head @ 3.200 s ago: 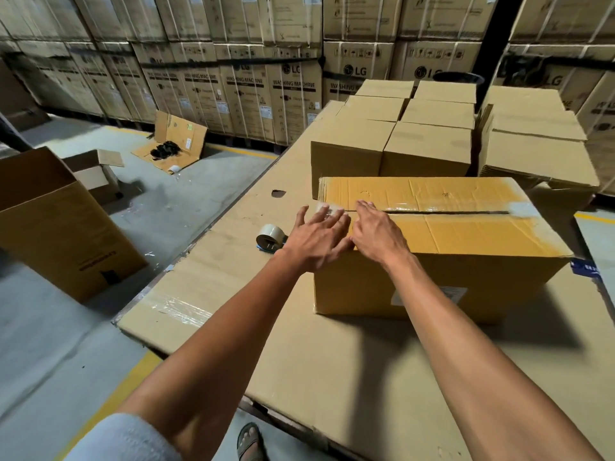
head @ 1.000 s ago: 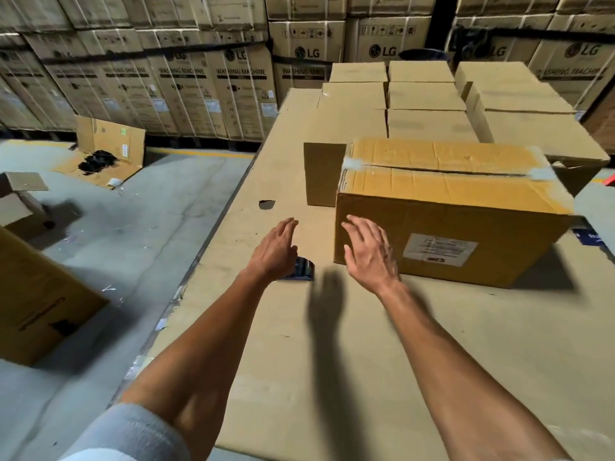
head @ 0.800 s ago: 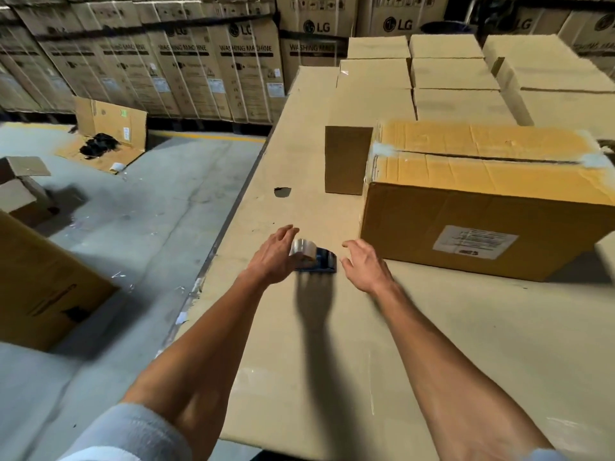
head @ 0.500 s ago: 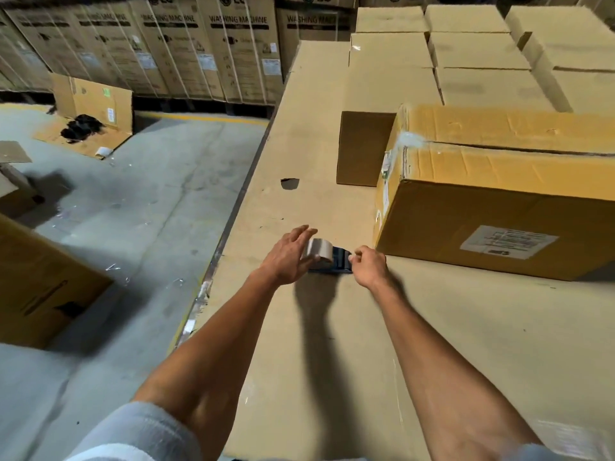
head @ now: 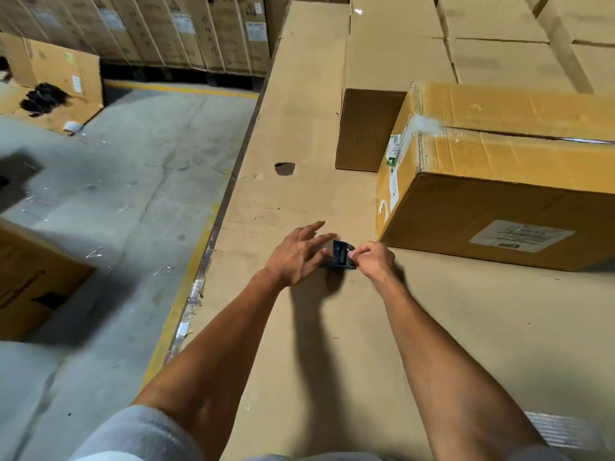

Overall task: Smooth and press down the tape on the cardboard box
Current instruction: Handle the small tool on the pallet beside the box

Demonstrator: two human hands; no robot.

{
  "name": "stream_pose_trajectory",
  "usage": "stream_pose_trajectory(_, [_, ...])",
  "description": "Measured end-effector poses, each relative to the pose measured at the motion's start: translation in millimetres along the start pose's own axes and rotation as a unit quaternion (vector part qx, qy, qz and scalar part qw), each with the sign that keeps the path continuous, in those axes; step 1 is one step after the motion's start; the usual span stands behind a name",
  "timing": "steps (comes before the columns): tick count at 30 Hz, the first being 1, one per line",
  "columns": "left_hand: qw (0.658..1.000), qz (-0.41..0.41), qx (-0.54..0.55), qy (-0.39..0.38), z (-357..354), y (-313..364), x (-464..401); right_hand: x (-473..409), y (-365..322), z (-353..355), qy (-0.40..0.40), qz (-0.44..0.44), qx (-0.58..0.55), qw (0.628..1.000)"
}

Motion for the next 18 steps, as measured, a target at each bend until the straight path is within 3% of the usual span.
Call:
stream_pose_trajectory(6, [0.993, -0.049, -0.100, 0.031, -15, 21, -2, 7, 0, -1, 0.022, 0.006, 0.002, 1.000])
stream_pose_trajectory(18, [0.992, -0.039, 0.089, 0.082, -19, -3, 5, 1, -6, 0, 0.033, -0.002, 0.015, 0.999])
Point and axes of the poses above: each hand's wrist, its own x-axis away from the middle knuckle, its own z-axis out of the back of the hand, y = z × x, the point moved 1 cm from there along -x, towards the middle knuckle, and after that the axes turned 11 degrees about x, right-handed, at the moved point
